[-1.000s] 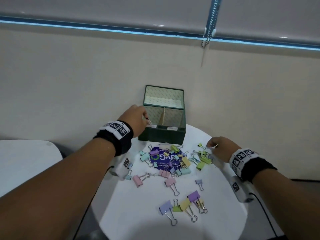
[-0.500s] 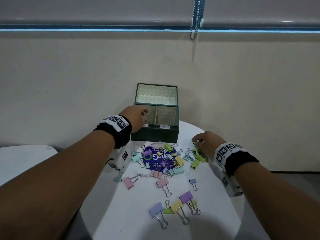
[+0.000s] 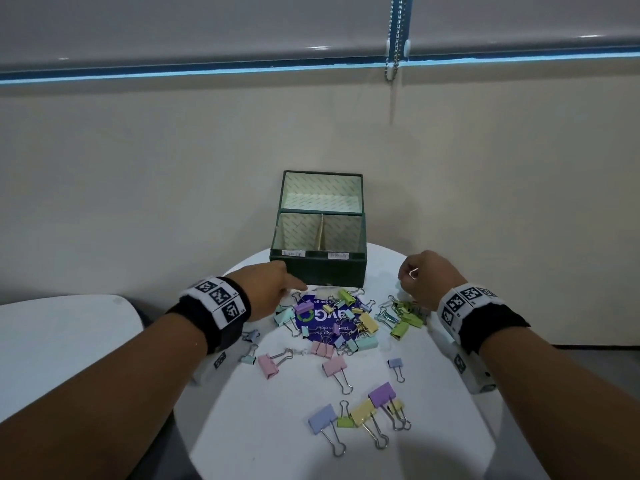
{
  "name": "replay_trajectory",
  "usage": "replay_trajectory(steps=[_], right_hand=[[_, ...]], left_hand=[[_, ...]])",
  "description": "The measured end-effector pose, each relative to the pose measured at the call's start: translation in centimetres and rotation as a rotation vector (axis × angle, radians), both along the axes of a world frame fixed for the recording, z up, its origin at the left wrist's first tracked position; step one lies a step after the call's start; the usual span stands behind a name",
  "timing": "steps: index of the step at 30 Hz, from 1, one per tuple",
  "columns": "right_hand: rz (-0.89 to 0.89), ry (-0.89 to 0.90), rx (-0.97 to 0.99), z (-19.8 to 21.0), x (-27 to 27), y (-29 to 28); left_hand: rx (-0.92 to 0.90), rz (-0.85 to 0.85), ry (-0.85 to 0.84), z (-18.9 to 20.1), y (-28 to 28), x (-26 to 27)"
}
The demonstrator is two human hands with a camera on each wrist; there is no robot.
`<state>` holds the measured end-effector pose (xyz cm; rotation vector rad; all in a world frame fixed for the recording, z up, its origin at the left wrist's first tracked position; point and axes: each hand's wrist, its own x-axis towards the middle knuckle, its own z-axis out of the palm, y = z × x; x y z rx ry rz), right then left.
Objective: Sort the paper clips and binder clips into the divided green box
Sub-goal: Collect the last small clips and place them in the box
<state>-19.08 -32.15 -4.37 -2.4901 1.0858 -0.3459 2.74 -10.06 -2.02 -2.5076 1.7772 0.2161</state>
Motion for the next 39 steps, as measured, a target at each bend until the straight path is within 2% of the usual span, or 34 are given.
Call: replay_trajectory(steps=[3, 6, 8, 11, 13, 17, 23, 27, 32, 34, 37, 39], right_hand=[[0.013, -0.022, 0.058, -0.2, 0.1, 0.1], [0.066, 0.041, 0.134, -0.2, 0.4, 0.0], [0.068, 0.122, 0.103, 0.0, 0.4, 0.1], [0.092, 0.333, 0.023, 0.2, 0.4, 0.6], [0.098, 0.356, 0.014, 0.1, 0.4, 0.8], [0.106, 0.291, 0.02, 0.0, 0.4, 0.9], [0.131, 0.094, 0.01, 0.2, 0.4, 1.9], [0.102, -0.011, 0.05, 0.6, 0.1, 2.5], [0.066, -0.025, 0.056, 0.9, 0.5, 2.9], [0.069, -0.052, 0.067, 1.4, 1.2, 3.4], [0.132, -0.115, 0.071, 3.0, 3.2, 4.5], [0.181, -0.092, 0.063, 4.4, 5.3, 5.4]], left_hand=[[0.044, -0.021, -0.019, -0.5, -0.1, -0.1], [0.04, 0.013, -0.01, -0.4, -0.1, 0.0], [-0.008, 0.058, 0.008, -0.7, 0.3, 0.2], [-0.082, 0.101, 0.016, -1.4, 0.8, 0.5], [-0.086, 0.107, 0.034, -1.5, 1.1, 0.2], [-0.057, 0.081, 0.042, -1.2, 1.2, -0.2], [-0.084, 0.149, 0.087, -1.1, 1.6, 0.0], [-0.193, 0.16, 0.071, -1.0, 2.0, -0.2], [-0.32, 0.209, 0.088, -0.5, 2.9, 0.1], [-0.306, 0.201, 0.129, -0.6, 3.4, 0.4], [-0.175, 0.167, 0.079, -0.5, 3.4, 0.6], [-0.087, 0.171, 0.099, -0.9, 3.3, 0.6]])
